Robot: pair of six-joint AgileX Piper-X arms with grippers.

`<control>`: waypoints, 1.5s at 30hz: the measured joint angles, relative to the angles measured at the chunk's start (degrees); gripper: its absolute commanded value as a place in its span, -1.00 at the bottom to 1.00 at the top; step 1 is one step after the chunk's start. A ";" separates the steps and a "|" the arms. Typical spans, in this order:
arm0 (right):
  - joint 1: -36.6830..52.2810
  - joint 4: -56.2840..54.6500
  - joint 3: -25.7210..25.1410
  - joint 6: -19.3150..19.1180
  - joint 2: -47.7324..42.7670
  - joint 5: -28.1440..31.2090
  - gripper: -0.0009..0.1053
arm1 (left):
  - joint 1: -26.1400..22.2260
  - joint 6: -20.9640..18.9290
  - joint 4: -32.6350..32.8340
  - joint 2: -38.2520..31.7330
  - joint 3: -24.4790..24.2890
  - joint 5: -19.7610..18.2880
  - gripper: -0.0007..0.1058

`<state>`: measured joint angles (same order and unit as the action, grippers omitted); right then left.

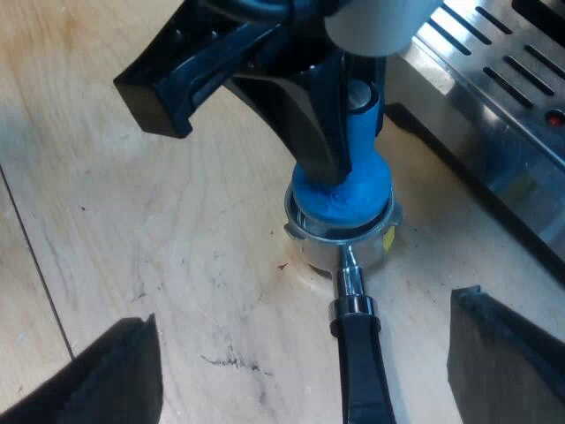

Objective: Grind coffee beans and then tamp

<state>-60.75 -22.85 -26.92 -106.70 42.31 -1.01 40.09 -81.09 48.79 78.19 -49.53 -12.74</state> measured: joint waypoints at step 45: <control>0.00 0.00 0.00 0.00 0.00 0.00 0.31 | -0.37 0.00 -5.96 4.55 4.08 -4.29 -0.98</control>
<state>-60.75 -22.85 -26.92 -106.70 42.31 -1.01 39.71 -81.09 42.83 82.74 -45.46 -17.03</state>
